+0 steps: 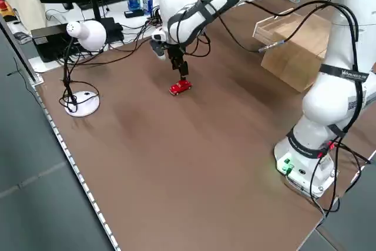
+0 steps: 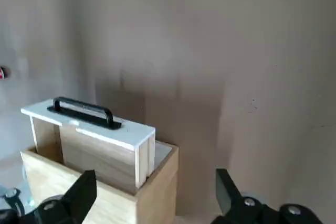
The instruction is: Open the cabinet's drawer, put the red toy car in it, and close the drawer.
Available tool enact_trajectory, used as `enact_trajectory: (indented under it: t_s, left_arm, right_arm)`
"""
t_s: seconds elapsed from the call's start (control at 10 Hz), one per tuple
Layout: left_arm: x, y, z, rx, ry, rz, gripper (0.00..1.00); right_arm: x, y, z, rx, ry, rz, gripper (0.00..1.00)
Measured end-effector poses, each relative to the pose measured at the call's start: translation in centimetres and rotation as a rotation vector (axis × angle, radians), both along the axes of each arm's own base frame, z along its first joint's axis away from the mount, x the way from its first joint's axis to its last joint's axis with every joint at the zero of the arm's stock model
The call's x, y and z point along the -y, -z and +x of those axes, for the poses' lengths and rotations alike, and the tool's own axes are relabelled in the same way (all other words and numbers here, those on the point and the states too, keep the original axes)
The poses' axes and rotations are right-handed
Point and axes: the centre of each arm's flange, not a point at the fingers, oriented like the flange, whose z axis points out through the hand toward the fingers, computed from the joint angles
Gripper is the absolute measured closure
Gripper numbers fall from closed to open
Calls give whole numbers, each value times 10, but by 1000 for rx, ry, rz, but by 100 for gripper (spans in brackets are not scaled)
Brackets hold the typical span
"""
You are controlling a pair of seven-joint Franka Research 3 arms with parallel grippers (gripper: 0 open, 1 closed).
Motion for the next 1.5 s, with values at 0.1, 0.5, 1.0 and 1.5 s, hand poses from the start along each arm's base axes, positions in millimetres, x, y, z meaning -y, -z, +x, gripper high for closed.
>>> enact_trajectory:
  t_s: [0.1, 0.5, 1.0, 1.5]
  left_arm:
    - [-3, 2, -1, -3, -5, 0, 0]
    - [5, 20, -2, -16, -17, -14, 0]
    - [18, 62, -8, 9, -4, 24, 1]
    - [27, 51, 0, 45, 5, 18, 55]
  right_arm:
    - [-2, 2, 0, -5, 16, -4, 0]
    - [3, 2, 2, -8, 36, -10, 0]
    - [56, -1, 9, 32, 79, -210, 0]
    - [107, -58, 0, 114, 119, -251, 0]
